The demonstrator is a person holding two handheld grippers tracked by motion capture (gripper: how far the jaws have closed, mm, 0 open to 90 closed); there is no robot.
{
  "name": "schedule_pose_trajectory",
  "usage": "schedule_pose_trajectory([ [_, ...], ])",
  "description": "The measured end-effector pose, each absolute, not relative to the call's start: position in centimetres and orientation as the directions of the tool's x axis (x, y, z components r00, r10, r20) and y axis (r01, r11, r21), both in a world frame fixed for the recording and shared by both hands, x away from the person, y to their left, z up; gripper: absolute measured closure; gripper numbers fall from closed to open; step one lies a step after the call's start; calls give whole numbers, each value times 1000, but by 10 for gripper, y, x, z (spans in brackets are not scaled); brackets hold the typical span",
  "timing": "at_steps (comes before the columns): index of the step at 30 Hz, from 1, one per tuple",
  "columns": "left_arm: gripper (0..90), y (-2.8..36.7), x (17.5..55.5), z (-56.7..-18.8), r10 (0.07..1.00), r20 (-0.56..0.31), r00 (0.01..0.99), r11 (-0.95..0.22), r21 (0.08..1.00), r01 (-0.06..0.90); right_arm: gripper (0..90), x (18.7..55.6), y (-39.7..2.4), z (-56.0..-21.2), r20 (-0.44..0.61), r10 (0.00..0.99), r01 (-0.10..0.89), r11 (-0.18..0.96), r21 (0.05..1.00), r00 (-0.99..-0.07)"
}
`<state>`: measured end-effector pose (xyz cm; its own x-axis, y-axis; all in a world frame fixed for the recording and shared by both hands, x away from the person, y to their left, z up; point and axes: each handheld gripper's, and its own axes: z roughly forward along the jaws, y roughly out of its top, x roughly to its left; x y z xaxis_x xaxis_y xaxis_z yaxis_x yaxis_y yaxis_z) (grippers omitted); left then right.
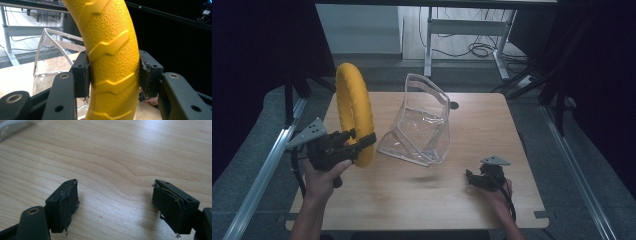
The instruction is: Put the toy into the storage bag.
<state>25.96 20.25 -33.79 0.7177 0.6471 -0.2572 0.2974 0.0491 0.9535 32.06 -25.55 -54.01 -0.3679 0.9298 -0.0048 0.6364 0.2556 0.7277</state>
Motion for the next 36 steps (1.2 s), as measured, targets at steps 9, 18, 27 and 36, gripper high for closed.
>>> schedule_pose_trajectory([
  [9,508,198,263,-333,639,-259,724,65,956,285,211,321,-256,-540,-6,930,635,256,729,-368],
  [18,508,194,266,-329,632,-264,728,79,957,278,213,321,-256,-540,-6,930,635,256,729,-368],
  [27,508,188,271,-322,625,-267,733,100,959,264,213,321,-256,-540,-7,930,635,257,728,-369],
  [36,508,183,278,-319,620,-278,734,110,957,269,214,321,-256,-540,-9,929,634,259,729,-370],
])
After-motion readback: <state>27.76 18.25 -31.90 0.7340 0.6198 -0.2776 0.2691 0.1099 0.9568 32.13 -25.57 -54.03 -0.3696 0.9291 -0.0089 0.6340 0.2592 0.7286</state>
